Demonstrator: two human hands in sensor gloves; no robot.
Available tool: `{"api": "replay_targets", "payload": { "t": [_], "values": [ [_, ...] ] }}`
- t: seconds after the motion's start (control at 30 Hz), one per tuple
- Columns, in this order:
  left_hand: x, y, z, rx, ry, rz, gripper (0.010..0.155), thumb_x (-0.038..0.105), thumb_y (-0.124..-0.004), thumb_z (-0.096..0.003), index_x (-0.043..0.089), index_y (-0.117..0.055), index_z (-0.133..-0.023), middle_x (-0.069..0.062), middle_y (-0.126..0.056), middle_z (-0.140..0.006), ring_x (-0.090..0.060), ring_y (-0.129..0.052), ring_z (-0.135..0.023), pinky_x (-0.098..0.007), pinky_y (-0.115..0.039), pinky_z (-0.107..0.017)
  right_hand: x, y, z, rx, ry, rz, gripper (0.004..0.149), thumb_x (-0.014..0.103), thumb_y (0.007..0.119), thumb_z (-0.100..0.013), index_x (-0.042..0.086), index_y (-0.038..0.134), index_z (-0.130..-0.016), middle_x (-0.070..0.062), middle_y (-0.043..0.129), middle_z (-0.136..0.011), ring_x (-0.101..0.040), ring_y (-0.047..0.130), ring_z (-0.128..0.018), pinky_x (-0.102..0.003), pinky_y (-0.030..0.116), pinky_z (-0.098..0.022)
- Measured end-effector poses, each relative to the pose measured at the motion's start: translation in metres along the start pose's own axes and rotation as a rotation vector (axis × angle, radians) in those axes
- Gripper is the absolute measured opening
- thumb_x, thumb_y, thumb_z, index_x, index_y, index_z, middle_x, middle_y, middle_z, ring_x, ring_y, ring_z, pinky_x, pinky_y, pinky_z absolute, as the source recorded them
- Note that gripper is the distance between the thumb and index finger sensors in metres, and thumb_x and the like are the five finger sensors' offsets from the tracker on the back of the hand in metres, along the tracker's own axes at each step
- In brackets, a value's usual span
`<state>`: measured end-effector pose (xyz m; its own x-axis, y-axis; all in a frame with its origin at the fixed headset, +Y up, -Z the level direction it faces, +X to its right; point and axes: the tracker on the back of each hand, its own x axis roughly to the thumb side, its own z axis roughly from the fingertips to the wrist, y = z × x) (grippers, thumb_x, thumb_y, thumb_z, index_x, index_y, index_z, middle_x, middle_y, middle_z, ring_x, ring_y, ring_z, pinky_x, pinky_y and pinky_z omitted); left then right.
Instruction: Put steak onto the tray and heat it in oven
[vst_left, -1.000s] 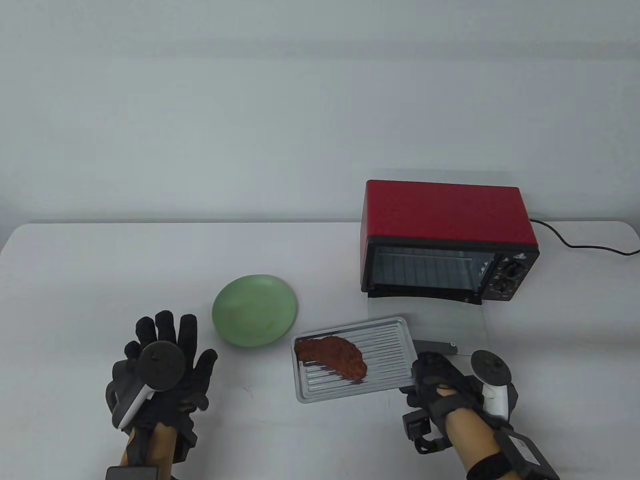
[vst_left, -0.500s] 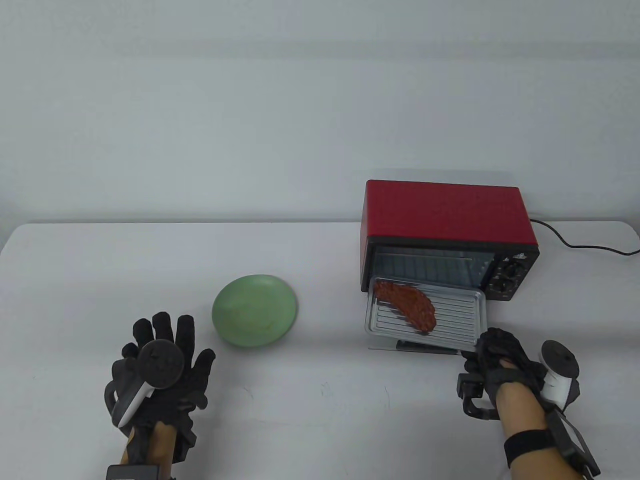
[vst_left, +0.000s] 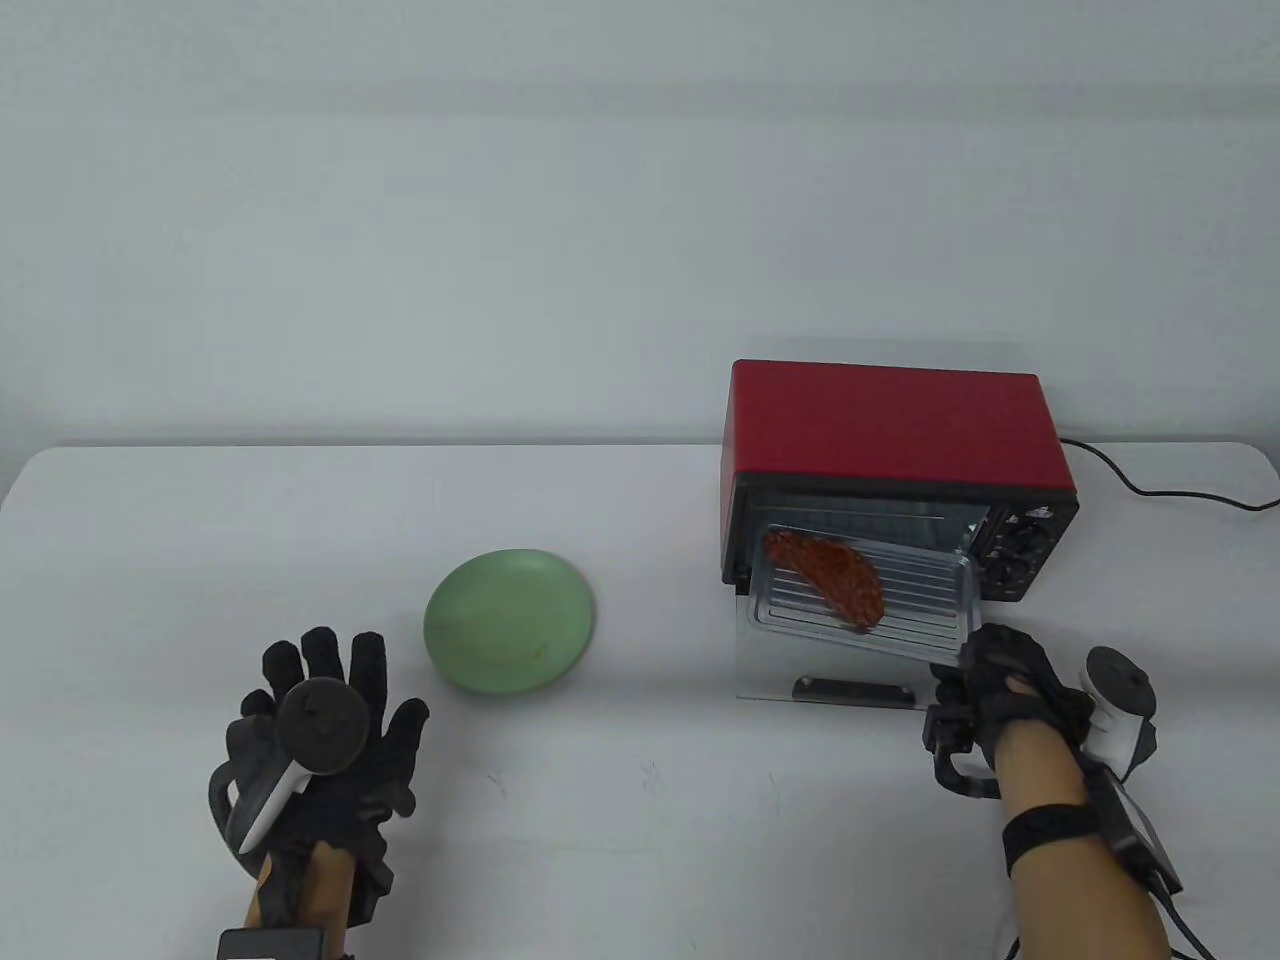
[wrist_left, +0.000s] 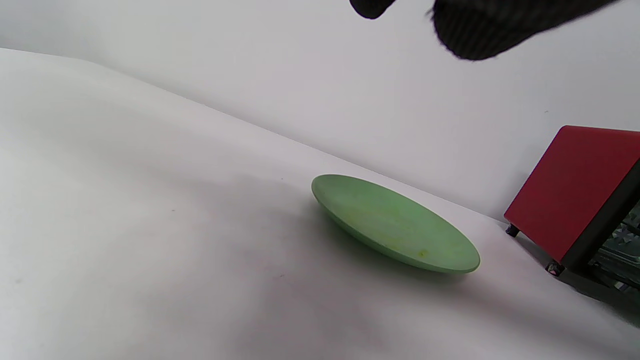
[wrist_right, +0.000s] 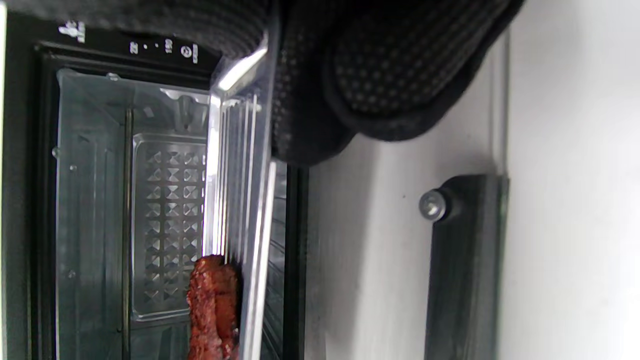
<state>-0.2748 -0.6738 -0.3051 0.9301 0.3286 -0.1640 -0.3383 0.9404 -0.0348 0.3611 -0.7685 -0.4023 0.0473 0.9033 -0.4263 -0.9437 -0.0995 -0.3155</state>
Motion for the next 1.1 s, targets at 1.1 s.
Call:
{"api": "replay_targets", "payload": {
  "t": [1.1],
  "values": [
    [0.000,-0.004,-0.002,-0.029,0.045,-0.018,0.078,0.069,-0.060,-0.0481,0.041,-0.030,-0.114,-0.001,-0.011,-0.120,-0.039,-0.005,-0.114,-0.062,-0.016,-0.077,0.013,0.004,-0.041,0.046,0.079,-0.106,0.051,0.037,0.064,-0.064,0.026,0.036,-0.105,-0.001,0.071,-0.096,-0.007,0.105,-0.067,-0.029,0.101,-0.047]
  ]
}}
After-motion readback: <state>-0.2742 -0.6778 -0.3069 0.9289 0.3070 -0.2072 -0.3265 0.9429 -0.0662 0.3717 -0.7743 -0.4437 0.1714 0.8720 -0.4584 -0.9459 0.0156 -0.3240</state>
